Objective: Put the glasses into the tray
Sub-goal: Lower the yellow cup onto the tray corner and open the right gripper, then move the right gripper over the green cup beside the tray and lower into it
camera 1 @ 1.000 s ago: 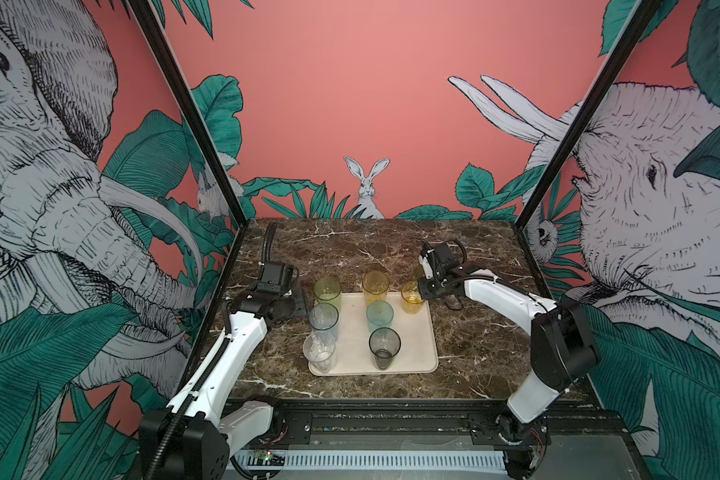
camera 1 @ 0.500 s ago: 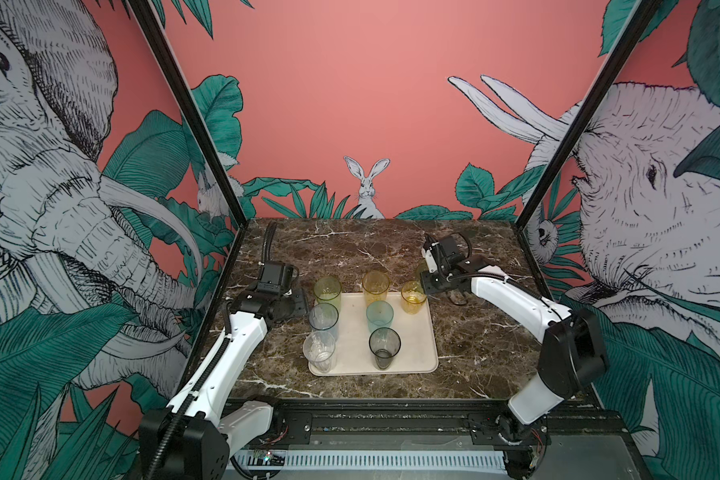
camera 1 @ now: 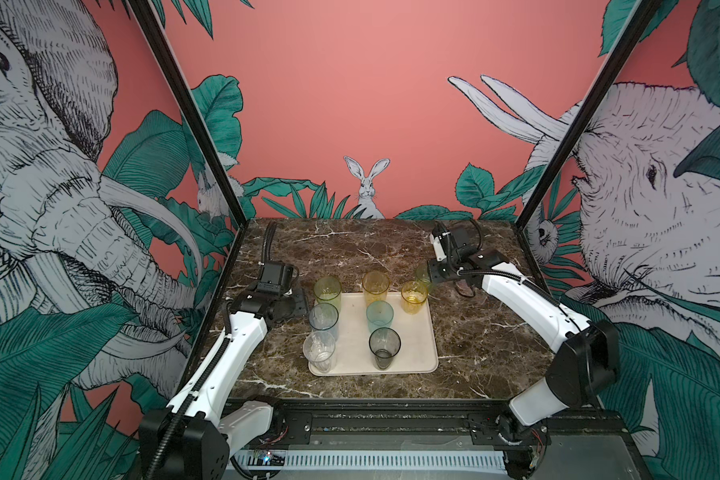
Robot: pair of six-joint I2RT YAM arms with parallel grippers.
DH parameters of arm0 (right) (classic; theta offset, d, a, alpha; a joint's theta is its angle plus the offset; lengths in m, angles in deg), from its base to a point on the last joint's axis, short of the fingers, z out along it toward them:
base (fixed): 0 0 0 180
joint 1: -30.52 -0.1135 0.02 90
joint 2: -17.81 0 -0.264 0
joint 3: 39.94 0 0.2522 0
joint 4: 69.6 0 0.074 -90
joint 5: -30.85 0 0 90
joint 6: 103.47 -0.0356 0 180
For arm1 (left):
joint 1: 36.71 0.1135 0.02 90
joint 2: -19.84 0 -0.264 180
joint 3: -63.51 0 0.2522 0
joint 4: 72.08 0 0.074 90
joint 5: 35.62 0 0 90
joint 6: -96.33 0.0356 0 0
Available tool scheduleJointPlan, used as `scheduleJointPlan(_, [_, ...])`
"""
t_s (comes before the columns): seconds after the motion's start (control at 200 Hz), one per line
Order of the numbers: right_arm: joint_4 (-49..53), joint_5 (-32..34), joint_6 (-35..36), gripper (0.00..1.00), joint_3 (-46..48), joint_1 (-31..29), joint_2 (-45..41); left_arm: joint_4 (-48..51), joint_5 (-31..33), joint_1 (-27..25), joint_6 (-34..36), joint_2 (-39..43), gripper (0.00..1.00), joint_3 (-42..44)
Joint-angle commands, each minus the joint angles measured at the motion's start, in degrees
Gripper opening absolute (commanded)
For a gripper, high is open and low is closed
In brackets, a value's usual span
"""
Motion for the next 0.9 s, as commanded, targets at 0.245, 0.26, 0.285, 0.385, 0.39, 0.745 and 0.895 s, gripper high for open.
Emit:
scheduleJointPlan(0.245, [-2.94, -2.35, -3.13, 0.48, -1.77, 5.47, 5.82, 0.37, -0.23, 0.35, -0.70, 0.34, 0.68, 0.52])
scheduleJointPlan(0.26, [-3.12, -2.53, -3.18, 0.48, -1.77, 5.60, 5.97, 0.37, -0.24, 0.27, -0.72, 0.32, 0.68, 0.50])
scheduleJointPlan(0.285, [-3.36, -2.79, -3.32, 0.48, -1.77, 5.78, 6.21, 0.38, -0.29, 0.32, -0.69, 0.32, 0.68, 0.50])
scheduleJointPlan(0.385, [-3.75, -3.44, -3.69, 0.50, -1.86, 6.49, 7.42, 0.36, -0.28, 0.38, -0.69, 0.23, 0.68, 0.34])
scheduleJointPlan(0.39, [-3.79, -3.47, -3.70, 0.50, -1.86, 6.50, 7.53, 0.32, -0.28, 0.32, -0.77, 0.23, 0.68, 0.38])
scheduleJointPlan(0.745, [-4.70, -5.29, -4.79, 0.51, -1.85, 7.80, 10.67, 0.25, -0.46, 0.33, -0.70, -0.27, 0.68, -0.03])
scheduleJointPlan(0.895, [-4.57, -5.94, -4.86, 0.51, -2.25, 8.05, 12.19, 0.22, -0.57, 0.29, -0.70, -0.38, 0.68, -0.12])
